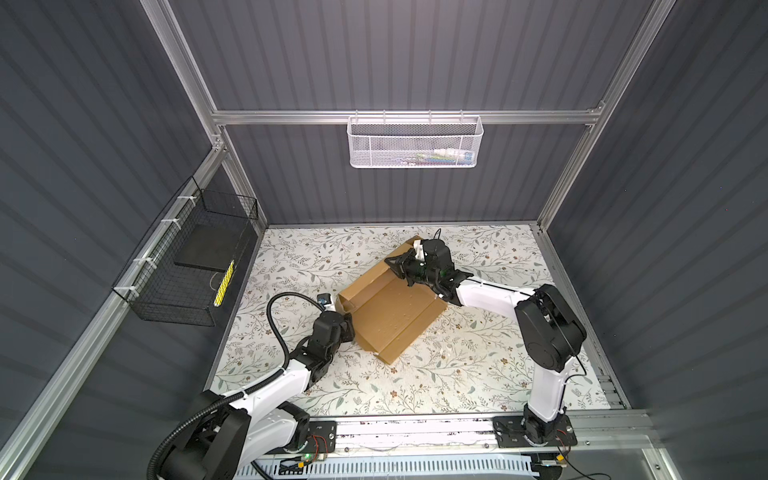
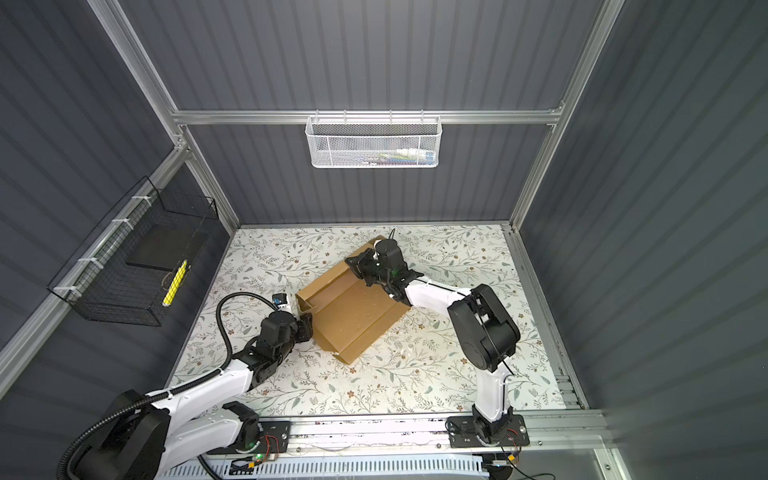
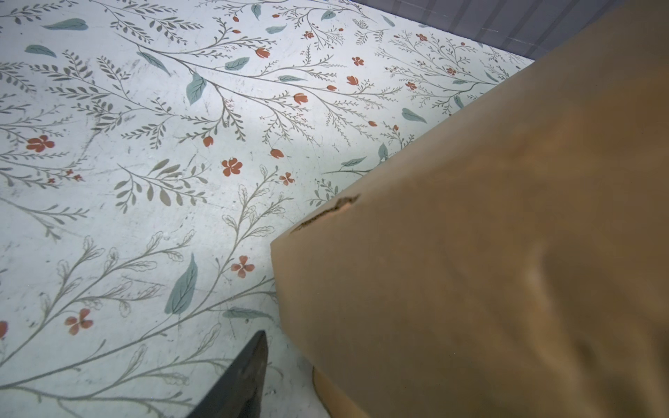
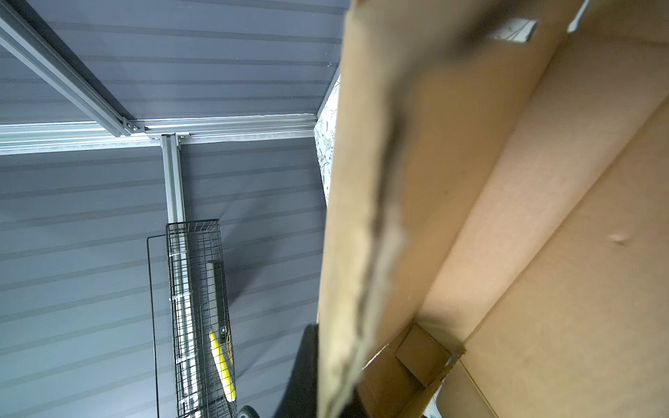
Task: Fold the paper box
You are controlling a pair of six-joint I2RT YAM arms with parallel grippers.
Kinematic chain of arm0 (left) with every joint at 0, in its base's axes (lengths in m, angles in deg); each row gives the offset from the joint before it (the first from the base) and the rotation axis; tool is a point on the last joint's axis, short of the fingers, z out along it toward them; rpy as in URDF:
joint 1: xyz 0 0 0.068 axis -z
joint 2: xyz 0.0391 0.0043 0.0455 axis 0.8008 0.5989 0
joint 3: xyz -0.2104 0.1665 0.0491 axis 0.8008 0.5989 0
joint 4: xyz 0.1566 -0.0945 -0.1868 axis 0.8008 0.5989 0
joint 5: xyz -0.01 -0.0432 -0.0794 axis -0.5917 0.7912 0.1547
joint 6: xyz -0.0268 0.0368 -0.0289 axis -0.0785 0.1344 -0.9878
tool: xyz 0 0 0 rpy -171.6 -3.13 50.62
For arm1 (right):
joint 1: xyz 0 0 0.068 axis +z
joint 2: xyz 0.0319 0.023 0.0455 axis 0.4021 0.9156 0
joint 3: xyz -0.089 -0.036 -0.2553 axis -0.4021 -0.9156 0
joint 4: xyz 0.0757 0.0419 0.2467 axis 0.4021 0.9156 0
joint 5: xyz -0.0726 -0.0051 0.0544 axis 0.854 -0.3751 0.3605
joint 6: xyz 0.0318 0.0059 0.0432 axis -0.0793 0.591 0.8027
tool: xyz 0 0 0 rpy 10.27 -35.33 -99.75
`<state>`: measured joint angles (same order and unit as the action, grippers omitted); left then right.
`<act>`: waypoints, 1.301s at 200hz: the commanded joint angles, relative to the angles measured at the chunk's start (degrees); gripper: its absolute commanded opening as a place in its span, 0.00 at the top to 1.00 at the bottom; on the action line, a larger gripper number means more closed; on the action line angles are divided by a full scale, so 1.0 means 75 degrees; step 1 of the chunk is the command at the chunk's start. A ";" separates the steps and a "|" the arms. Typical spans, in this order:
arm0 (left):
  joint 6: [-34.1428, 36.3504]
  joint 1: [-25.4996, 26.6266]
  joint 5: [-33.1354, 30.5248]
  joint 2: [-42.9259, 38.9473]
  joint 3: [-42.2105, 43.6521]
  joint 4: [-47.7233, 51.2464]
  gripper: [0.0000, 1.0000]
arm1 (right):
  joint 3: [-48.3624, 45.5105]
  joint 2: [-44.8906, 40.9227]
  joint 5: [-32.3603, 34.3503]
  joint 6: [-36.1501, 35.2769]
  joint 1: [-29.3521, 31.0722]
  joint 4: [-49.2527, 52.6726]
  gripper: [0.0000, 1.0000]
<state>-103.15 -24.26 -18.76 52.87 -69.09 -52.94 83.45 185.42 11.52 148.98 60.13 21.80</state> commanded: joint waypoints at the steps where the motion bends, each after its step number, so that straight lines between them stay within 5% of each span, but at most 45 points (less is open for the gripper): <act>1: -0.0078 0.0019 -0.0235 -0.0175 0.0056 -0.0228 0.39 | 0.0268 0.0405 -0.0091 0.0019 0.0122 0.0167 0.99; 260: -0.0077 0.0004 -0.0983 -0.0434 -0.0168 0.0147 0.32 | 0.0631 0.1551 0.0412 -0.0030 0.0405 -0.0145 0.99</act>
<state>-103.55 -24.26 -24.97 49.77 -68.13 -52.33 90.99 193.88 14.52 149.33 62.49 19.18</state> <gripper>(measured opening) 0.681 0.057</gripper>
